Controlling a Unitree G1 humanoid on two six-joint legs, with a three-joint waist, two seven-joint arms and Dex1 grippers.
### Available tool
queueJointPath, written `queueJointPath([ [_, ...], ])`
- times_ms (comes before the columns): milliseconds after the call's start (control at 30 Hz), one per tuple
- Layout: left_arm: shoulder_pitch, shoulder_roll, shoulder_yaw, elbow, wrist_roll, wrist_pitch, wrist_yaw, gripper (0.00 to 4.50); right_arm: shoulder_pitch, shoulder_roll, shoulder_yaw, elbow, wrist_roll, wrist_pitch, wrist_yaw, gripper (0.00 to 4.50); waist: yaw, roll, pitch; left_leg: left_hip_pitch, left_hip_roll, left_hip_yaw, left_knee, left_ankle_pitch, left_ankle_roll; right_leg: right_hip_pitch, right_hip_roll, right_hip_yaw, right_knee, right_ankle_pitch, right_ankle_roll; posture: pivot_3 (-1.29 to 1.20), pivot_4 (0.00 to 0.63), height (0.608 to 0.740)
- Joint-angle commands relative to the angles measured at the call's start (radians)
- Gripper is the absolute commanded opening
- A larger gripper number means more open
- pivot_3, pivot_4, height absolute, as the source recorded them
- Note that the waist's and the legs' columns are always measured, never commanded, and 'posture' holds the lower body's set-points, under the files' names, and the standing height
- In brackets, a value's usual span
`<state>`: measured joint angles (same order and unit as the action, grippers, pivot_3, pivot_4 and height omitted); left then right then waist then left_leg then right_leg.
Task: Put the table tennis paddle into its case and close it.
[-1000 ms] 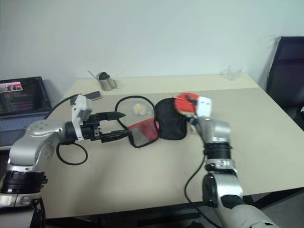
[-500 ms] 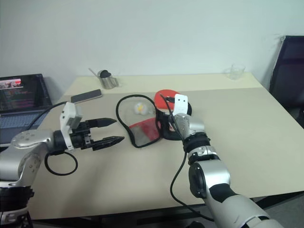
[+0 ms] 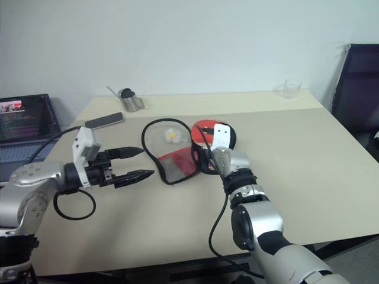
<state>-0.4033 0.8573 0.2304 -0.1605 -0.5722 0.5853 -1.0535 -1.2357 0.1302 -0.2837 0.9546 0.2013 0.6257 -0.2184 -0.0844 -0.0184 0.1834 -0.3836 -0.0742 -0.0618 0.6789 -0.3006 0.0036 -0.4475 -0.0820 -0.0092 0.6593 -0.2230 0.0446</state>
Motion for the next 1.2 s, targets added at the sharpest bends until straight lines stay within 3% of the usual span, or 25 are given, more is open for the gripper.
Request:
queueJointPath([
  [33, -0.002, 0.022, 0.029, -0.046, -0.023, 0.001, 0.000, 4.50, -0.032, -0.005, 0.003, 0.013, 0.003, -0.068, -0.002, 1.11, 0.000, 0.000, 0.000, 0.000, 0.000, 0.000, 0.000, 0.000, 0.000, 0.000, 0.000, 0.000, 0.000, 0.000, 0.000, 0.00, 0.150, 0.740],
  [500, -0.007, 0.034, 0.028, -0.047, -0.027, 0.005, 0.006, 4.50, -0.052, -0.018, 0.014, 0.151, -0.014, -0.196, 0.041, 1.11, 0.000, 0.000, 0.000, 0.000, 0.000, 0.000, 0.000, 0.000, 0.000, 0.000, 0.000, 0.000, 0.000, 0.000, 0.000, 0.00, 0.150, 0.740],
  [833, -0.010, 0.044, 0.031, -0.043, -0.028, 0.006, 0.006, 4.50, -0.058, -0.017, -0.006, 0.165, -0.006, -0.215, 0.040, 4.46, 0.000, 0.000, 0.000, 0.001, 0.000, 0.000, 0.000, 0.000, 0.000, 0.000, 0.000, 0.000, 0.000, 0.000, 0.000, 0.00, 0.150, 0.740],
  [1200, -0.016, 0.042, 0.026, -0.043, -0.025, 0.005, 0.011, 4.50, -0.066, -0.031, -0.008, 0.190, -0.019, -0.225, -0.014, 4.46, 0.000, 0.000, 0.000, 0.001, 0.000, 0.000, 0.000, 0.000, 0.000, 0.000, 0.000, 0.000, 0.001, 0.000, 0.000, 0.00, 0.150, 0.740],
])
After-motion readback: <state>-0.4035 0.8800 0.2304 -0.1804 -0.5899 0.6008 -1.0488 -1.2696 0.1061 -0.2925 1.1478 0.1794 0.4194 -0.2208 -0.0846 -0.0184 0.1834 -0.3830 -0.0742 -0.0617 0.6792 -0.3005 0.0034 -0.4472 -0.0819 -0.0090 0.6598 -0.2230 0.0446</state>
